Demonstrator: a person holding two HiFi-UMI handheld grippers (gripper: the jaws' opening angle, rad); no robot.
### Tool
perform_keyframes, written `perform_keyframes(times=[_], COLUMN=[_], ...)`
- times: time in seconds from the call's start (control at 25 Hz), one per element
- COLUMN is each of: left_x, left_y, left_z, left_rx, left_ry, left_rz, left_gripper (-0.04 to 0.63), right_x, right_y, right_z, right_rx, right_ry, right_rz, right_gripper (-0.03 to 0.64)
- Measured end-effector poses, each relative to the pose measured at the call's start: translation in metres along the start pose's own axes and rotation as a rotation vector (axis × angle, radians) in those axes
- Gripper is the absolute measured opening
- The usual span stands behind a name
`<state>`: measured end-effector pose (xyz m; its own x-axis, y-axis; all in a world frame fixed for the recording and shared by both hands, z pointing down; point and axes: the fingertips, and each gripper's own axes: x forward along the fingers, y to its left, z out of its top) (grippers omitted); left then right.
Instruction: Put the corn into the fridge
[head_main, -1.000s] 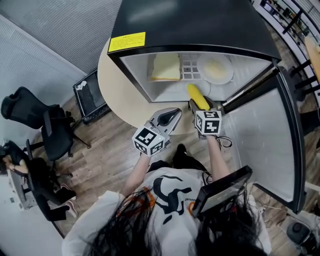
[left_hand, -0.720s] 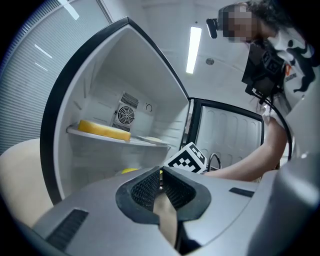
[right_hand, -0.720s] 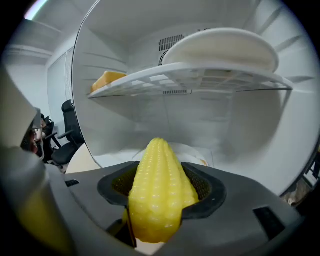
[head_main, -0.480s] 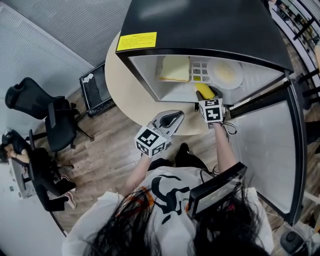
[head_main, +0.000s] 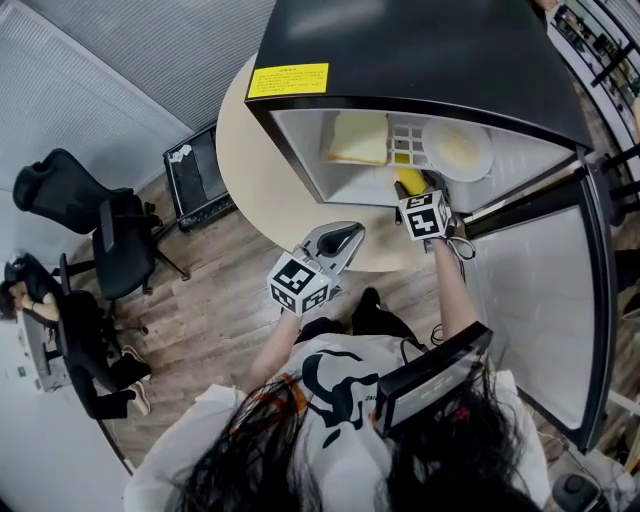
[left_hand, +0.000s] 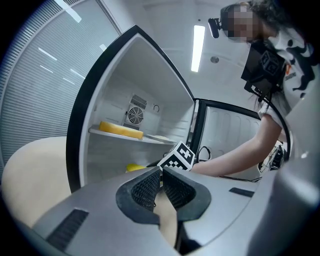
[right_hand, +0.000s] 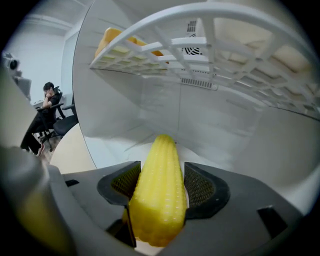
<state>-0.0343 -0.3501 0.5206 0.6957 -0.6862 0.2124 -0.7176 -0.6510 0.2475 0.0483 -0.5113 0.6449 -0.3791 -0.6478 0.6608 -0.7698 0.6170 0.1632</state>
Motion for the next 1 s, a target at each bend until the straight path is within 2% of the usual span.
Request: perform_keyframes(times=[0.08, 0.36, 0.76, 0.84, 0.92, 1.0], left_x=[-0.002, -0.008, -0.016, -0.019, -0.021, -0.026], left_y=[0.001, 0.004, 0.003, 0.002, 0.000, -0.002], left_z=[0.000, 0.004, 0.011, 0.013, 0.015, 0.017], left_rx=[0.000, 0.004, 0.010, 0.011, 0.011, 0.010], left_ry=[-0.001, -0.015, -0.038, -0.039, -0.039, -0.041], left_rz=[0.003, 0.018, 0.009, 0.008, 0.006, 0.003], left_gripper=[0.012, 0.012, 0.012, 0.012, 0.012, 0.012], right_x=[0.001, -0.007, -0.063, -0.078, -0.094, -0.110], right_y=[0.003, -0.008, -0.001, 0.002, 0.007, 0.017], right_z=[0.002, 0.020, 0.032, 0.034, 0.036, 0.038], right_rx=[-0.011, 0.108, 0.364, 0.423, 0.470, 0.494], right_ry=[0.002, -0.078, -0.183, -0.217, -0.250, -0.273], right_rz=[0.008, -0.017, -0.006, -0.009, -0.016, -0.014], right_gripper=[0.262, 0.270, 0.267, 0.237, 0.153, 0.150])
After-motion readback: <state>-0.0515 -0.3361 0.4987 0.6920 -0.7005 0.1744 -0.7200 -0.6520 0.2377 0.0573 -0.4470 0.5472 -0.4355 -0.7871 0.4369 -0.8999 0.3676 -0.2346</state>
